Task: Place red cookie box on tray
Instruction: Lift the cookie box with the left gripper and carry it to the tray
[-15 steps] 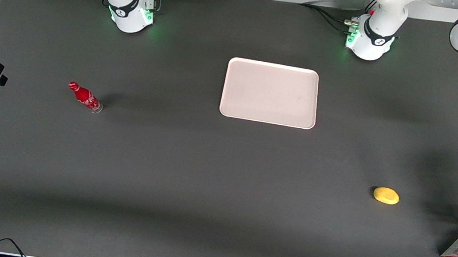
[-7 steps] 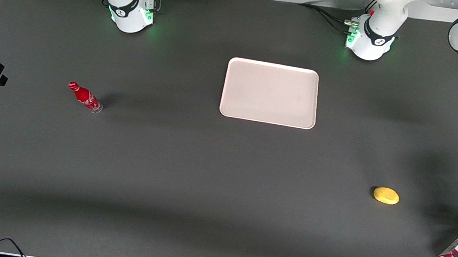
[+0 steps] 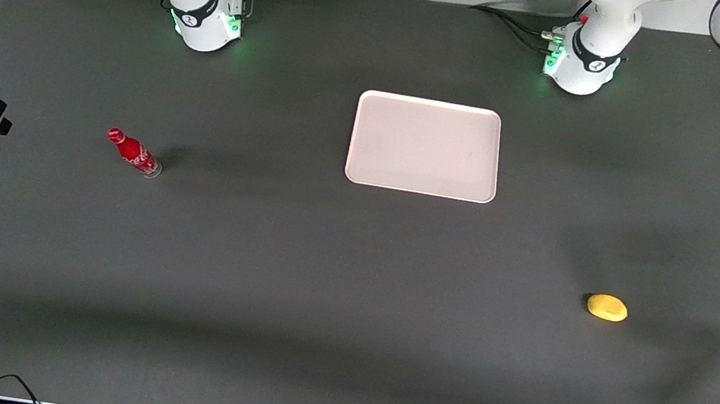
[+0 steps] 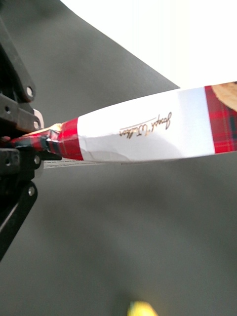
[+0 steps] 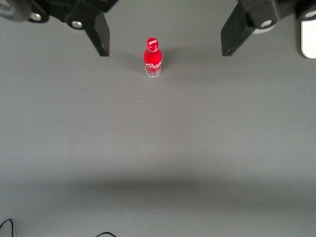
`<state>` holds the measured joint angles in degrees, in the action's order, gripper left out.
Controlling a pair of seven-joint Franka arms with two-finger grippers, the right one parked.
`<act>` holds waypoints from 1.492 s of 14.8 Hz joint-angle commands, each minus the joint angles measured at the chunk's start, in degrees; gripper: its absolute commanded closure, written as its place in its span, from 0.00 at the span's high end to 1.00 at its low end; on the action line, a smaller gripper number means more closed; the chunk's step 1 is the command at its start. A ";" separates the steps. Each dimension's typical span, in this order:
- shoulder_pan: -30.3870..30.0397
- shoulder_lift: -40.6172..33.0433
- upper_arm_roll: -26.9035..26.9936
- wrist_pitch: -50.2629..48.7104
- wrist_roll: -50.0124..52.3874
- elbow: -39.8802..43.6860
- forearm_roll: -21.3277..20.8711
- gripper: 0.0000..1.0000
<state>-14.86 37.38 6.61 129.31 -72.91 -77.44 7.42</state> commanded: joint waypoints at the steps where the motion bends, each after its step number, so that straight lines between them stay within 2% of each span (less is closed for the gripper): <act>1: 2.47 -13.18 0.51 -16.06 12.15 -2.37 -7.67 0.00; 5: 5.46 -21.28 0.33 -31.11 22.00 -2.28 -10.67 0.00; 8: 7.74 -23.13 -0.02 -36.22 29.38 -3.59 -10.76 0.00; 10: 9.76 -27.68 -1.16 -35.19 37.97 -10.94 -10.76 0.00; 15: 10.21 -38.50 -9.85 -30.71 58.56 -28.61 -9.80 0.00; 17: 10.29 -42.89 -13.10 -28.16 65.23 -35.47 -7.09 0.00; 22: 10.29 -49.41 -26.89 -16.94 81.15 -48.66 -0.49 0.00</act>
<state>-4.53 -5.97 -13.59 104.04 0.45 -116.15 3.42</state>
